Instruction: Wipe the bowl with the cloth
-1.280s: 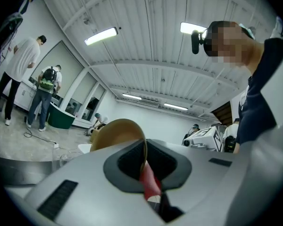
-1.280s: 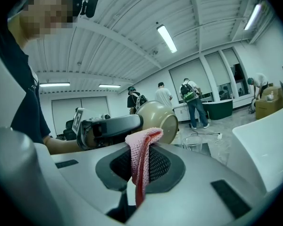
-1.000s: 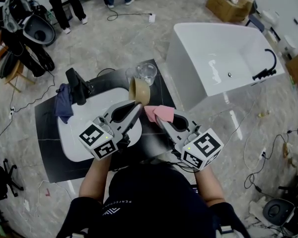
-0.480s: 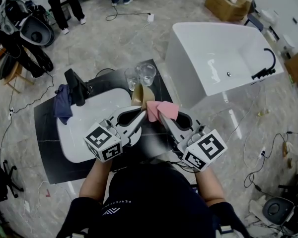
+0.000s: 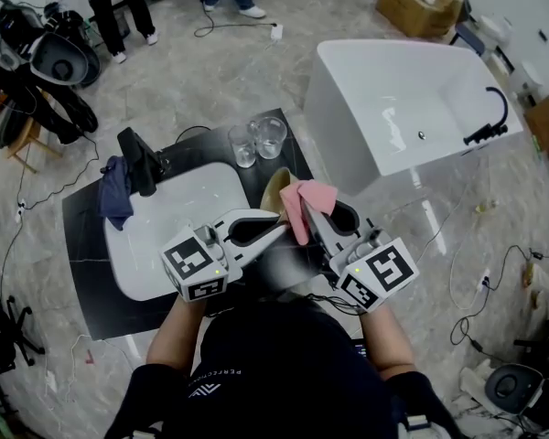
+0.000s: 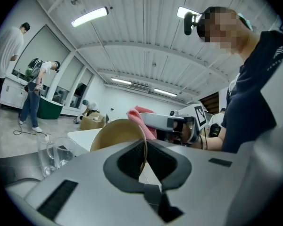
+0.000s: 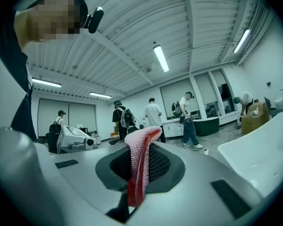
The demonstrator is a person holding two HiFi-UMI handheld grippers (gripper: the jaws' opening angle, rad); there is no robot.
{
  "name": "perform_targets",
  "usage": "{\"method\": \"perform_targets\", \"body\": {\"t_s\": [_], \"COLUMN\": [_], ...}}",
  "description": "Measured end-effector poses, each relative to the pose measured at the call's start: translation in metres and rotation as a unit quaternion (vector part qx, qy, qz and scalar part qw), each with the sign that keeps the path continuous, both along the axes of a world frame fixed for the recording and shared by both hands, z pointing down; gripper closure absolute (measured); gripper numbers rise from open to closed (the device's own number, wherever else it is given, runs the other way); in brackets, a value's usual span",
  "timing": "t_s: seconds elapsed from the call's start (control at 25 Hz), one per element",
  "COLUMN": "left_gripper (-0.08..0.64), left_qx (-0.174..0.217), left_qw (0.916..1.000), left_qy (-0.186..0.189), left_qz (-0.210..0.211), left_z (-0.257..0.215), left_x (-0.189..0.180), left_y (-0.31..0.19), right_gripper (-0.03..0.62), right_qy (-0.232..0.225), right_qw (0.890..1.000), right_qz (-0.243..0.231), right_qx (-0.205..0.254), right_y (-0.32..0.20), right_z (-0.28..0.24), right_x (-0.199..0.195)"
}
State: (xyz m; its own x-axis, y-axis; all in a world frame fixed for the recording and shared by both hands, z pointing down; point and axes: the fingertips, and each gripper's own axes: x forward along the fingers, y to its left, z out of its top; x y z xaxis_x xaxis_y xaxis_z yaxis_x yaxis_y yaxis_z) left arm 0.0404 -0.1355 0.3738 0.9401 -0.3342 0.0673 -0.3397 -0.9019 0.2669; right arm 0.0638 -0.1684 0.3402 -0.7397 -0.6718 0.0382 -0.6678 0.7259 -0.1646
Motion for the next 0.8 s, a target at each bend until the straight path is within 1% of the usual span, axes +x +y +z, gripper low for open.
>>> {"method": "perform_targets", "body": {"t_s": [0.12,0.36,0.56,0.8], "left_gripper": [0.54,0.54,0.54,0.54], "left_qx": [0.014,0.019,0.025,0.019], "left_qw": [0.9996,0.9982,0.9961,0.9897], "left_qy": [0.003,0.006,0.01,0.038], "left_qz": [0.023,0.056,0.085,0.137], "left_z": [-0.003,-0.006,-0.009,-0.017], "left_x": [0.003,0.003,0.004,-0.001], "left_y": [0.009,0.018,0.024,0.04], "right_gripper": [0.549,0.549,0.549,0.549], "right_qy": [0.004,0.019,0.018,0.021], "right_qw": [1.0,1.0,0.999,0.999], "right_qz": [0.006,0.022,0.027,0.03], "right_qx": [0.003,0.0,-0.001,-0.002], "right_y": [-0.001,-0.005,-0.007,-0.006], "right_z": [0.001,0.004,0.004,0.007], "right_x": [0.003,0.008,0.013,0.02]}}
